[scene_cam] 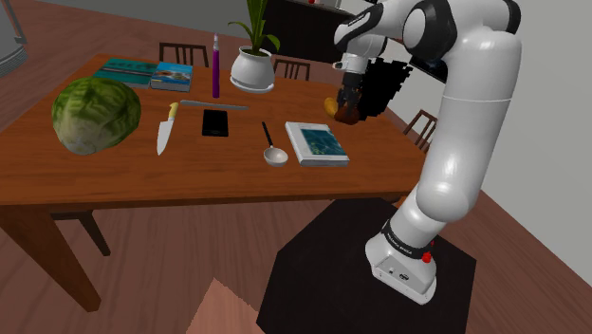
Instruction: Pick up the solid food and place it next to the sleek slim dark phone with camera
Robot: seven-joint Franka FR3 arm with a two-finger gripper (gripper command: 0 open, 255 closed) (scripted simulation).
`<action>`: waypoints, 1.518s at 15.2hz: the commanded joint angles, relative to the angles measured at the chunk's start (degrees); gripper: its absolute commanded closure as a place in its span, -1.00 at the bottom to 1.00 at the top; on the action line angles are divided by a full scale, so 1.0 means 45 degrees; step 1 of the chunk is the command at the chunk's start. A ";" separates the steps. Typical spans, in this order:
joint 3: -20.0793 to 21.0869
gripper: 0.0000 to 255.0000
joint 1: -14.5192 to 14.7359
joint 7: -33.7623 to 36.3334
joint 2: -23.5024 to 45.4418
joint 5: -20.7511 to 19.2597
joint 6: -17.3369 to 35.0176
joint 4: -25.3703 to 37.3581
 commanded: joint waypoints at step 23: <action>0.0115 1.00 0.1041 0.1843 -0.1688 -0.0752 -0.2635 0.1472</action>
